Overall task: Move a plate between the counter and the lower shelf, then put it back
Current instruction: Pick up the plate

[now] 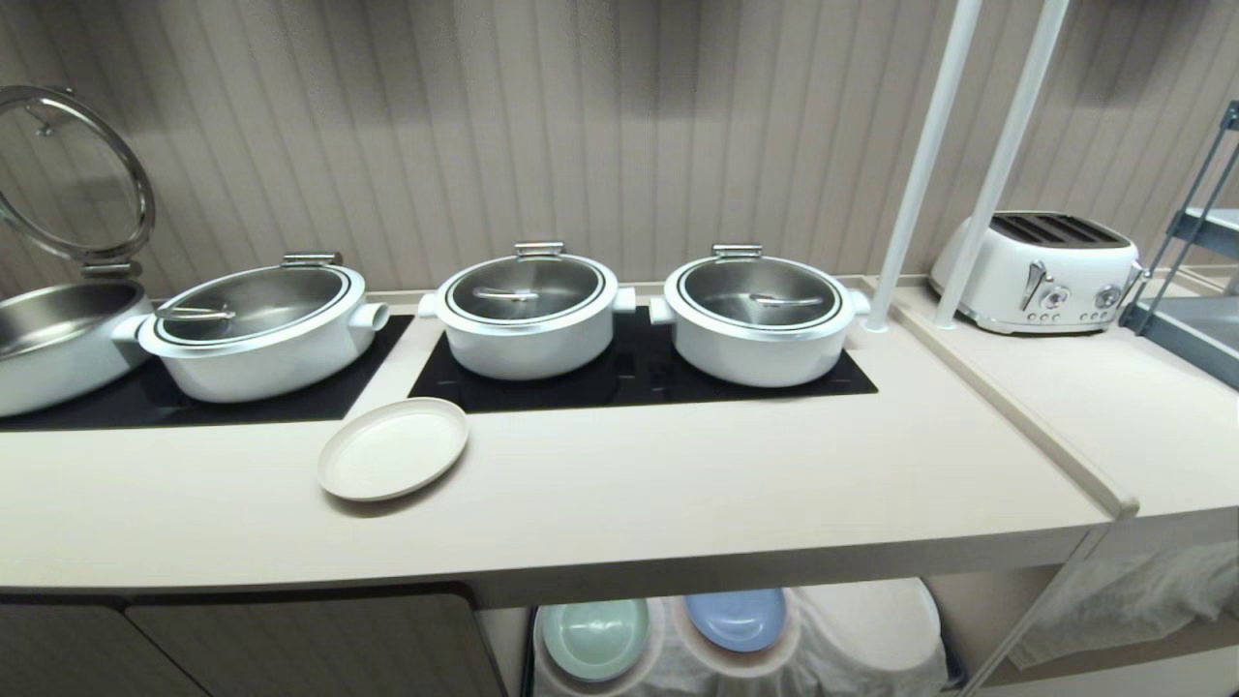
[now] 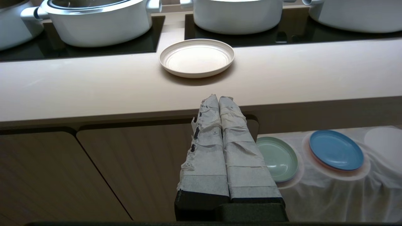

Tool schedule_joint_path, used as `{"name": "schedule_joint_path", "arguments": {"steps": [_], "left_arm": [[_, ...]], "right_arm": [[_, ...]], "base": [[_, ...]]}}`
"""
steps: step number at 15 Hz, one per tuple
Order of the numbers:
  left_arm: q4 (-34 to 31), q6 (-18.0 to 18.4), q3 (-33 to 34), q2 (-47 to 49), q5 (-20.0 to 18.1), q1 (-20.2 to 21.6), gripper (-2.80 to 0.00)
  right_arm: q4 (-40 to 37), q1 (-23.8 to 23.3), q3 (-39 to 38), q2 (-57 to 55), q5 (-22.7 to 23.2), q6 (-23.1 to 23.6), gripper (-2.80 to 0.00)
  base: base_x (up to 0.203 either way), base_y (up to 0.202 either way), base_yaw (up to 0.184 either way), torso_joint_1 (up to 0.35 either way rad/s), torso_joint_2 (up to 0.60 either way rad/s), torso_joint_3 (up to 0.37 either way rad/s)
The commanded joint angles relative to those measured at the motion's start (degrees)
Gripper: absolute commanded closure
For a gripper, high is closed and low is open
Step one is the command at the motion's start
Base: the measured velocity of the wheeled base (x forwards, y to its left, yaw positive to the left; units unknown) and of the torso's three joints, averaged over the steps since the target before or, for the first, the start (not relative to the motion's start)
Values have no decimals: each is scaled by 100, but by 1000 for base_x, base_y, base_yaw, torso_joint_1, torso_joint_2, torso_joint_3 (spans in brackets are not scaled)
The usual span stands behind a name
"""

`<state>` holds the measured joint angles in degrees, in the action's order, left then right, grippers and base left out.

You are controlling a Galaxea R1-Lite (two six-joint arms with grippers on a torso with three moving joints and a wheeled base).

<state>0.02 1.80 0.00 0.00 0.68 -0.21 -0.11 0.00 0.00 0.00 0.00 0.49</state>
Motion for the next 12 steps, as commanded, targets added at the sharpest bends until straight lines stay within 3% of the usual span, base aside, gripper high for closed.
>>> {"name": "schedule_joint_path", "arguments": {"steps": [1, 6, 12], "left_arm": [[6, 37, 0, 6, -12, 2, 0], [102, 163, -375, 5, -93, 2, 0], [-1365, 205, -1756, 504, -349, -4, 0]], "right_arm": [[-7, 0, 0, 0, 0, 3, 0], [-7, 0, 0, 0, 0, 3, 0], [-7, 0, 0, 0, 0, 3, 0]], "base": [[0, 0, 0, 0, 0, 0], [0, 0, 0, 0, 0, 0], [0, 0, 0, 0, 0, 0]]}}
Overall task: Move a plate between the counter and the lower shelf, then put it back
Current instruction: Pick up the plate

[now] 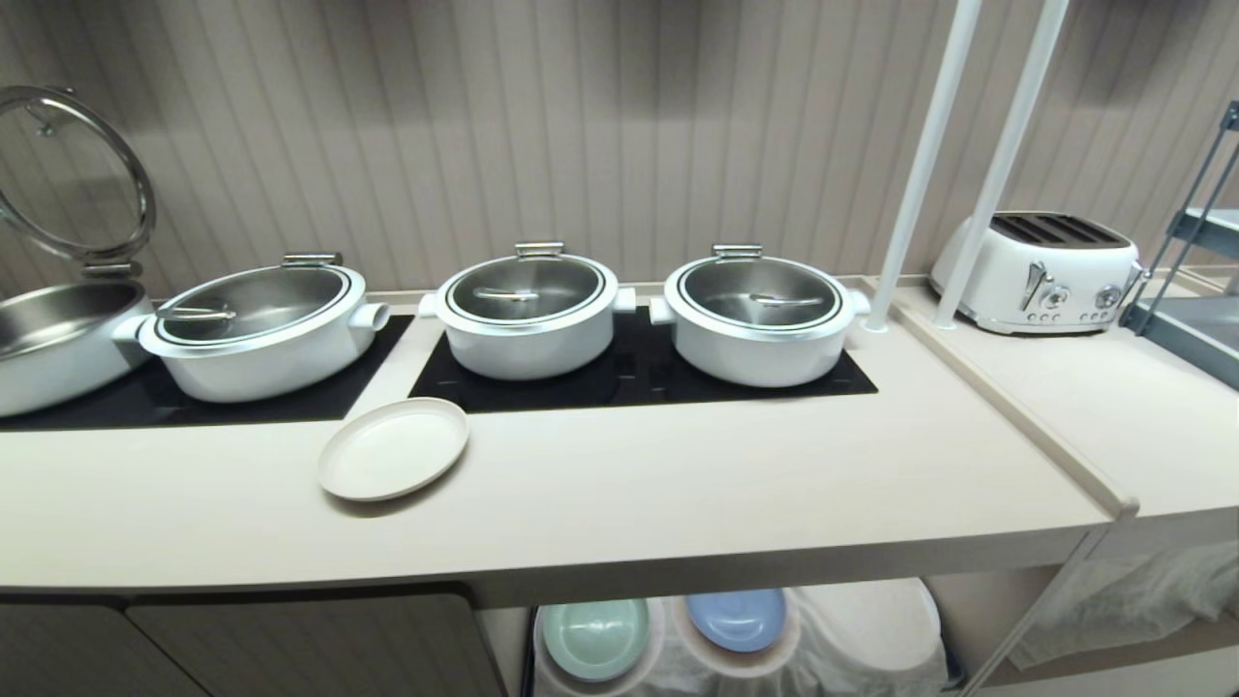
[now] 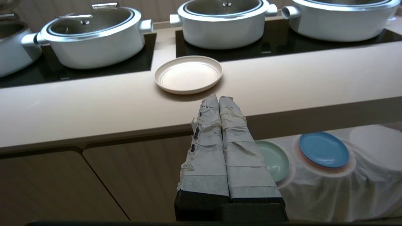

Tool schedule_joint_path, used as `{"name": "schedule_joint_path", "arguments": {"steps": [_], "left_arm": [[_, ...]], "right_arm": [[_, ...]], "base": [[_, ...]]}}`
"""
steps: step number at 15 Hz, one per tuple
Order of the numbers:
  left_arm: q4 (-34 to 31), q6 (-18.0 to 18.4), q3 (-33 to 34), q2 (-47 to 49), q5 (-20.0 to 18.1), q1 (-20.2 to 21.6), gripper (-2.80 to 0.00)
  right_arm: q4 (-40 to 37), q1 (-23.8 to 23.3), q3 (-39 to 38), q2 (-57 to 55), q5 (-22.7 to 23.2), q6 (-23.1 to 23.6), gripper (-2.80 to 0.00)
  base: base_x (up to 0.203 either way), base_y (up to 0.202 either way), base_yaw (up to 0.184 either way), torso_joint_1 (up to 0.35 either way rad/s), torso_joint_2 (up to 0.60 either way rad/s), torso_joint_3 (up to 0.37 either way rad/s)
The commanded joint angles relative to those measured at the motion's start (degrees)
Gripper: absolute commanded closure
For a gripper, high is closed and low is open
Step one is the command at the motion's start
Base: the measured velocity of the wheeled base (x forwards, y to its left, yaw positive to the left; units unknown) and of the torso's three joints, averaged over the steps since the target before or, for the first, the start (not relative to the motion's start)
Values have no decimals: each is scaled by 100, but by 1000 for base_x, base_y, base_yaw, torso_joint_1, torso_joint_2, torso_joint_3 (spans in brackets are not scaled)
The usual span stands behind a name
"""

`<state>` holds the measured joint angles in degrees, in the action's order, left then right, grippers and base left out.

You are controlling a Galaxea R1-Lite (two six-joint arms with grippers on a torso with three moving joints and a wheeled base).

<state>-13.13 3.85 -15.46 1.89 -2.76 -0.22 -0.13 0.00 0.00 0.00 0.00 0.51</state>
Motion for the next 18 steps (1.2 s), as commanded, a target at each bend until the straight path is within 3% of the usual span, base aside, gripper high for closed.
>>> {"name": "schedule_joint_path", "arguments": {"steps": [1, 5, 8, 18], "left_arm": [[-75, -1, -379, 661, -13, -13, 0], [-189, -78, -1465, 2575, 79, -30, 0], [-941, -299, -2885, 4047, 175, -24, 0], [-3846, -2514, -6199, 8402, 167, -38, 0]], "right_arm": [[-4, 0, 0, 0, 0, 1, 0], [-4, 0, 0, 0, 0, 1, 0], [5, 0, 0, 0, 0, 1, 0], [5, 0, 0, 0, 0, 1, 0]], "base": [[0, 0, 0, 0, 0, 0], [0, 0, 0, 0, 0, 0], [0, 0, 0, 0, 0, 0], [0, 0, 0, 0, 0, 0]]}}
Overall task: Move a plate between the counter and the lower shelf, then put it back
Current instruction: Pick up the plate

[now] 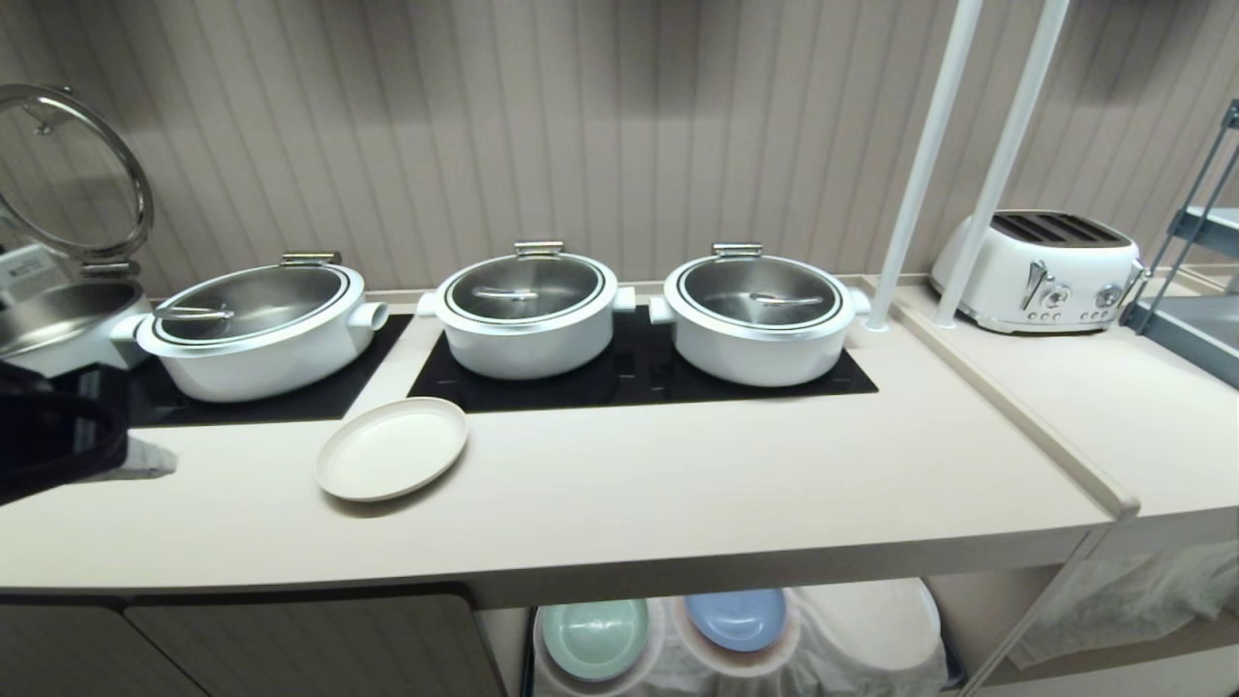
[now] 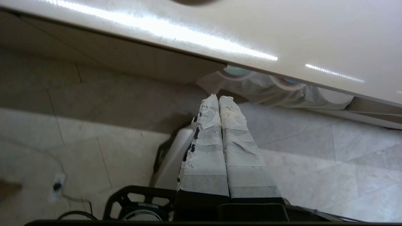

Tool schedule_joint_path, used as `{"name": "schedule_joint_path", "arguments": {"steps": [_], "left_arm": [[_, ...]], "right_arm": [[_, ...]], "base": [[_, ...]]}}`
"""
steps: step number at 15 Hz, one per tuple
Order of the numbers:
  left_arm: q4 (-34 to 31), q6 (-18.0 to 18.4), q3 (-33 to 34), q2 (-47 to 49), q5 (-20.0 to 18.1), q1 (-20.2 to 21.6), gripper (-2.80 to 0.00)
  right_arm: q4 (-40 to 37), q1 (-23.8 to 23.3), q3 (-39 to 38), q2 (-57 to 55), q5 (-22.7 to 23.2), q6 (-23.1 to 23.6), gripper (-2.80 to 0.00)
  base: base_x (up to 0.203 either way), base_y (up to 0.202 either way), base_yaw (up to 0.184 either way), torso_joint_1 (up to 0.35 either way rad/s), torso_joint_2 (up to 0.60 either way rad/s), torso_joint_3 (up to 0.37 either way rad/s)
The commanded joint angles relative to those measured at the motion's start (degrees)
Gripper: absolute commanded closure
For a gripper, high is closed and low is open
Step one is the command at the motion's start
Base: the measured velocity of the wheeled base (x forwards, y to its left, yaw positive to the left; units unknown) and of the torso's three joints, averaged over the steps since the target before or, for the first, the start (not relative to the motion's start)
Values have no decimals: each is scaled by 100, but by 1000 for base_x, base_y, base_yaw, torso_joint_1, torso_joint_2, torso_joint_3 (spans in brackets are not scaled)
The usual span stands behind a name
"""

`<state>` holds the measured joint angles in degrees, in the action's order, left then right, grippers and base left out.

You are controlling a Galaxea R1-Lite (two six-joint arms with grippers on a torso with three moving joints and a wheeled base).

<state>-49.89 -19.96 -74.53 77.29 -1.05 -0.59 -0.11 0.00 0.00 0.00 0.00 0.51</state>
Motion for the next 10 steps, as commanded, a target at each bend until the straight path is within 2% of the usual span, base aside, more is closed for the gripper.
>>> {"name": "schedule_joint_path", "arguments": {"steps": [1, 3, 6, 10], "left_arm": [[-326, -296, -509, 1262, -16, 8, 0], [-426, -428, -745, 1891, -10, 53, 0], [-200, -435, -1021, 2765, -3, 187, 0], [29, 53, -1638, 3686, -43, 617, 0]], "right_arm": [[-6, 0, 0, 0, 0, 2, 0], [2, 0, 0, 0, 0, 2, 0], [-2, 0, 0, 0, 0, 2, 0], [-7, 0, 0, 0, 0, 2, 0]], "base": [[0, 0, 0, 0, 0, 0], [0, 0, 0, 0, 0, 0], [0, 0, 0, 0, 0, 0], [0, 0, 0, 0, 0, 0]]}}
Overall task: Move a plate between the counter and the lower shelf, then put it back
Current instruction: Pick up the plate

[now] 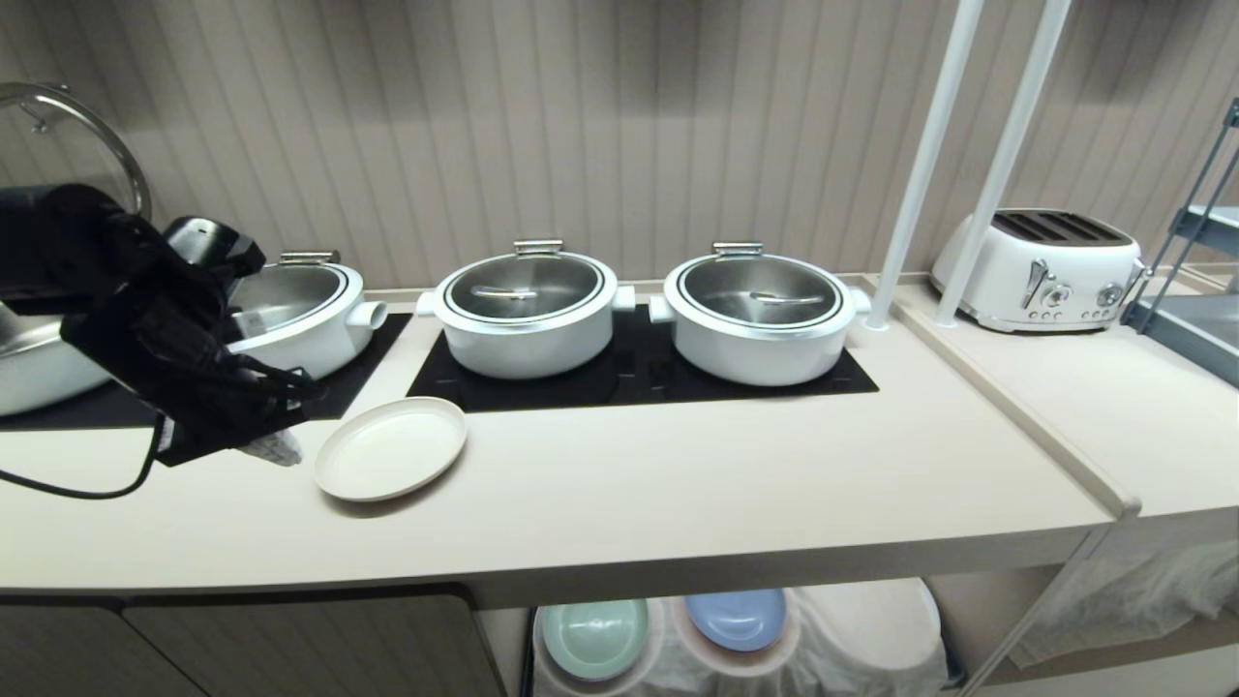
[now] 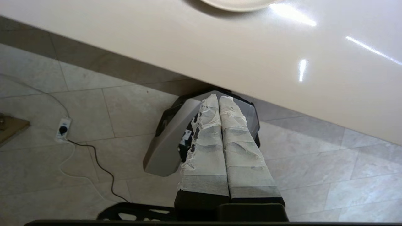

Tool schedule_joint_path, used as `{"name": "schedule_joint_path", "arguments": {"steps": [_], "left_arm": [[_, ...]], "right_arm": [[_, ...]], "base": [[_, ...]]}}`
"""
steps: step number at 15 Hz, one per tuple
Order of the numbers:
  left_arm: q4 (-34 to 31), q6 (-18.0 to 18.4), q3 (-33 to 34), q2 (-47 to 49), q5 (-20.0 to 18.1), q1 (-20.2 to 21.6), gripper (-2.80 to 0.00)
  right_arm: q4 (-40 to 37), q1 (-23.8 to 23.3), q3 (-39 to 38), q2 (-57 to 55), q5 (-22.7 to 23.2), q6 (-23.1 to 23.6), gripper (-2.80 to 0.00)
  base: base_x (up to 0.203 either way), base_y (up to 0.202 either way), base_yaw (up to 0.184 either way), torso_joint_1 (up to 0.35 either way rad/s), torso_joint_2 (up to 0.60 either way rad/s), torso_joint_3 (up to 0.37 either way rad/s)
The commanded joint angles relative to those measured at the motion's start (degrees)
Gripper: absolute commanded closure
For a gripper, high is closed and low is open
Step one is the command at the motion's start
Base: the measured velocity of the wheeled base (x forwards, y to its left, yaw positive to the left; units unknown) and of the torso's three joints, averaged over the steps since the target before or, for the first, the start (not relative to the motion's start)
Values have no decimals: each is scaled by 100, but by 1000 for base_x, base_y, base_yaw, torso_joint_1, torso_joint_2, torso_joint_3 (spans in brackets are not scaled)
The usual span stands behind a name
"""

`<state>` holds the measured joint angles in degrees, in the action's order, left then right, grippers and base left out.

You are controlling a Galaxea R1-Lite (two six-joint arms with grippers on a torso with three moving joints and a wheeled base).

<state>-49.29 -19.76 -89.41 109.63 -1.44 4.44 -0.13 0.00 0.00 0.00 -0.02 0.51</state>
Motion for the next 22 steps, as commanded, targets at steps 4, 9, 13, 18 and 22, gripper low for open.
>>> {"name": "schedule_joint_path", "arguments": {"steps": [4, 9, 13, 18, 22], "left_arm": [[-14, 1355, -479, 873, -448, 745, 0], [-32, 1565, -1390, 1683, -543, 758, 0], [-72, 1554, -1951, 2157, -535, 691, -280], [-71, 1614, -2397, 2475, -499, 734, -280], [-52, 2077, -2395, 2725, -230, 826, -280]], "right_arm": [[3, 0, 0, 0, 2, 2, 0], [-5, 0, 0, 0, 2, 2, 0], [-4, 0, 0, 0, 2, 2, 0], [-5, 0, 0, 0, 2, 2, 0], [-4, 0, 0, 0, 2, 2, 0]], "base": [[0, 0, 0, 0, 0, 0], [0, 0, 0, 0, 0, 0], [0, 0, 0, 0, 0, 0], [0, 0, 0, 0, 0, 0], [0, 0, 0, 0, 0, 0]]}}
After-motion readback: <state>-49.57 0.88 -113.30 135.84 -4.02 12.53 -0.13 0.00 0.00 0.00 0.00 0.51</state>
